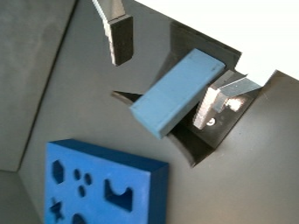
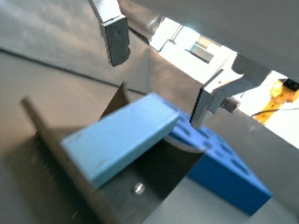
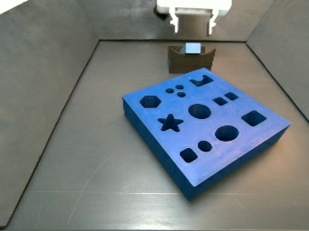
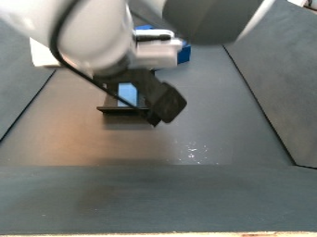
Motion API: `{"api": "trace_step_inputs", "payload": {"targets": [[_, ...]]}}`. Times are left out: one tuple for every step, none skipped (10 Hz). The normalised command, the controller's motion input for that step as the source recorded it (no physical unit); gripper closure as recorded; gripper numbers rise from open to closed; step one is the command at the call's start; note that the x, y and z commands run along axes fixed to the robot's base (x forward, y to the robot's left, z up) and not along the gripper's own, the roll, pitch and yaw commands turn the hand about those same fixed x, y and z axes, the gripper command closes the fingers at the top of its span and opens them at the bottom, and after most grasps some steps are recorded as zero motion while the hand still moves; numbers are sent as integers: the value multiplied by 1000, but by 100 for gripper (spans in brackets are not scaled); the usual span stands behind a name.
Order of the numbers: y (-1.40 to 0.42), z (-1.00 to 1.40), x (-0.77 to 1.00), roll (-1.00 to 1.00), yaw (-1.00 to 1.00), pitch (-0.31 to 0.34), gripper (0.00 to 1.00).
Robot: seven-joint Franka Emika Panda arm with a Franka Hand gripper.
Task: Pick up the rectangle object. Move up. Place the rectangle object on the fixture. Regrasp the rectangle object. Move to above the board. Insert the rectangle object.
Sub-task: Regrasp the rectangle object.
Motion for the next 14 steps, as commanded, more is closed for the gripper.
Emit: {"api": "trace_step_inputs", "payload": {"targets": [[-4, 1000, -37, 75, -8, 63, 0], [-5, 857, -39, 90, -12, 66, 0], [-2, 686, -41, 94, -14, 68, 0], [-4, 571, -41, 98, -14, 70, 0], [-4, 341, -37, 108, -17, 69, 0], [-5, 168, -36, 101, -22, 65, 0], [-1000, 460, -79, 1000, 2, 50, 0], [-1000, 463, -72, 1000, 2, 49, 0], [-1000, 424, -105, 1000, 2, 39, 0], [-1000, 353, -127, 1000, 1, 33, 0], [-822, 159, -111, 1000, 0, 23, 0], [-663, 102, -84, 1000, 1, 21, 0], [-496, 73, -63, 1000, 0, 19, 0], [-320, 45, -58, 1000, 1, 16, 0]]}}
